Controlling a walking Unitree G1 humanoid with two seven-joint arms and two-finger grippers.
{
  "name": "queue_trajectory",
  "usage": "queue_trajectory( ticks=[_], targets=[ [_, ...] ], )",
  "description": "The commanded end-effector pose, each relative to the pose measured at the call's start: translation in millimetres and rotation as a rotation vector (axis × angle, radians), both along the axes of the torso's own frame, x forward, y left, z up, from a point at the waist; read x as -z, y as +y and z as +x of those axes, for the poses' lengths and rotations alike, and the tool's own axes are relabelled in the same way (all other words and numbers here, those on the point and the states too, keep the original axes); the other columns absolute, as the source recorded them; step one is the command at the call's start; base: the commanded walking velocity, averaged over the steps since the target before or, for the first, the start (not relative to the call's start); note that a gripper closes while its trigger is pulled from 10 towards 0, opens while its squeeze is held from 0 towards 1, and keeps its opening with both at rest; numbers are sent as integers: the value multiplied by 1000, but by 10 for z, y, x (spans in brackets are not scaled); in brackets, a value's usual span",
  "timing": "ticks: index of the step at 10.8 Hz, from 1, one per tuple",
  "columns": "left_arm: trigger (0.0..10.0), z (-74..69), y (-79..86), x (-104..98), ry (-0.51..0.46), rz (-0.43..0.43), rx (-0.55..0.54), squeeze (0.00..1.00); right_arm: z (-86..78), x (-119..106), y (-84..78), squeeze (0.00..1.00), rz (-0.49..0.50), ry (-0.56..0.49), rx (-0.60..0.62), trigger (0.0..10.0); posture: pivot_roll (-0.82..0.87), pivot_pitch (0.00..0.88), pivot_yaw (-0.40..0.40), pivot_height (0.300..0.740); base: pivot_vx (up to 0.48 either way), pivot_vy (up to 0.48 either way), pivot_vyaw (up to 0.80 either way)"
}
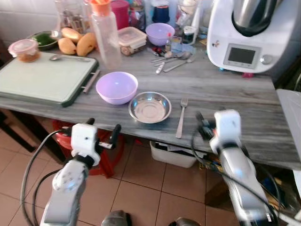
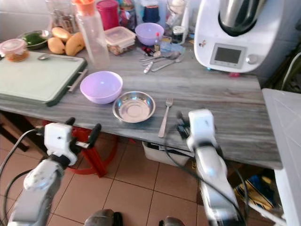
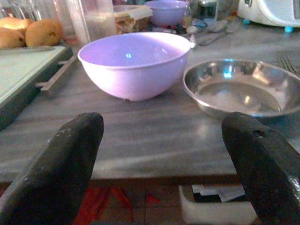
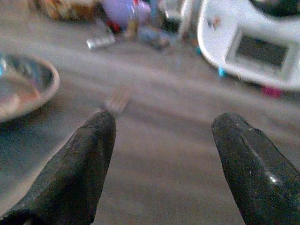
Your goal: Setting the table
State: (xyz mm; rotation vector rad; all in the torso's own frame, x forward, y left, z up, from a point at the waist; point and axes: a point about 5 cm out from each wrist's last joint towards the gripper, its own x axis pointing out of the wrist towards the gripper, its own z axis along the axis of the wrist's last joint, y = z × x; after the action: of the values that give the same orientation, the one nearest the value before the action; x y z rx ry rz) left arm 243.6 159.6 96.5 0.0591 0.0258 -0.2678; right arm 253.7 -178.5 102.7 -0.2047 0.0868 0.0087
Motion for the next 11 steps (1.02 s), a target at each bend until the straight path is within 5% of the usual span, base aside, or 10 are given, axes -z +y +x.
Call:
queue_trajectory(
  ticks=[1,3,6,11],
  targets=[
    [10000,58,-37,-40,-30,6,-2,0,4,-6,-105,0,-6,8,68,10000,-27,0,34,740,0,0,0],
    [10000,100,-67,-78,-44,-13,-16,0,90,38,-278,0,66,52,198,10000,-25,0,44,740,0,0,0],
    [10000,-76,-11,-72,-13,7,-17,0,309,3,-442,0,39,125,266,10000,13,0,64,740,0,0,0],
    [10000,-395,156,-131,71,67,18,0,568,-120,-231,0,75,198,158,10000,70,69,99,740,0,0,0]
  ],
)
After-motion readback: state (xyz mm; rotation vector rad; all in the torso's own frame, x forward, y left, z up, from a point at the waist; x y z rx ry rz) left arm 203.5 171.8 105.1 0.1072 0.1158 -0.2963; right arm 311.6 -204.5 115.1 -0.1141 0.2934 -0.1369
